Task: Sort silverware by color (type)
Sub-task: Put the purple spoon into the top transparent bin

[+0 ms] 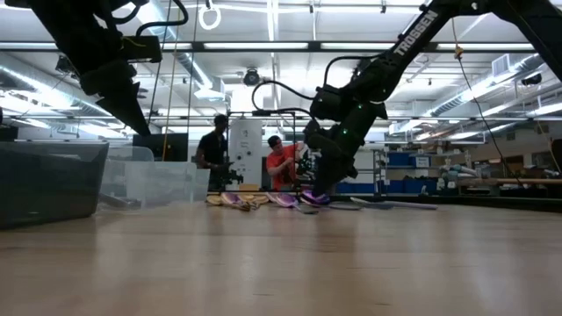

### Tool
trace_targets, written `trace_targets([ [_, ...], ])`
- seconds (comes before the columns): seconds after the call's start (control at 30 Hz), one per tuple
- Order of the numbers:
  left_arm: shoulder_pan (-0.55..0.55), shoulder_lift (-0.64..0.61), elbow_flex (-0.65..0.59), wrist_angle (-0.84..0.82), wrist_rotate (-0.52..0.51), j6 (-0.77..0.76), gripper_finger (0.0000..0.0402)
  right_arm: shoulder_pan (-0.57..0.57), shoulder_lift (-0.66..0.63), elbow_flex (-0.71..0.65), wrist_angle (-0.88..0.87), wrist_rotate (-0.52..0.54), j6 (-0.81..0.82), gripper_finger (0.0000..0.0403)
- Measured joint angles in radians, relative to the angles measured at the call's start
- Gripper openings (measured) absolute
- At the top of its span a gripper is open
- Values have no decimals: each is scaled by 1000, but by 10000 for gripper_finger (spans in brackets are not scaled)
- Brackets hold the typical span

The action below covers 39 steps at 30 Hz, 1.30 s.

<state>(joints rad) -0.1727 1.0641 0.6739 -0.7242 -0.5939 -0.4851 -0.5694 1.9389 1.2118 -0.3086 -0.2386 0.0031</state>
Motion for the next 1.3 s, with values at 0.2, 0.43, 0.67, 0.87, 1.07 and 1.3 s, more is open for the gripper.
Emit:
trace_targets([
  [0.2, -6, 0, 0, 44, -1, 3, 157, 4, -42, -2, -2, 21, 0, 7],
  [0.43, -5, 0, 0, 312, -6, 161, 157, 42, -133, -2, 56, 24, -3, 7],
  [0.67, 15, 52, 0, 601, -7, 261, 157, 140, -233, -2, 158, 33, -3, 7],
  [0.87, 50, 104, 0, 731, 2, 322, 179, 268, -296, -2, 285, 181, -44, 7],
  [1.07, 138, 115, 0, 814, 155, 326, 236, 357, -313, -2, 388, 221, -64, 7],
  [1.3, 203, 115, 0, 870, 257, 340, 264, 427, -313, -2, 489, 304, -109, 7],
])
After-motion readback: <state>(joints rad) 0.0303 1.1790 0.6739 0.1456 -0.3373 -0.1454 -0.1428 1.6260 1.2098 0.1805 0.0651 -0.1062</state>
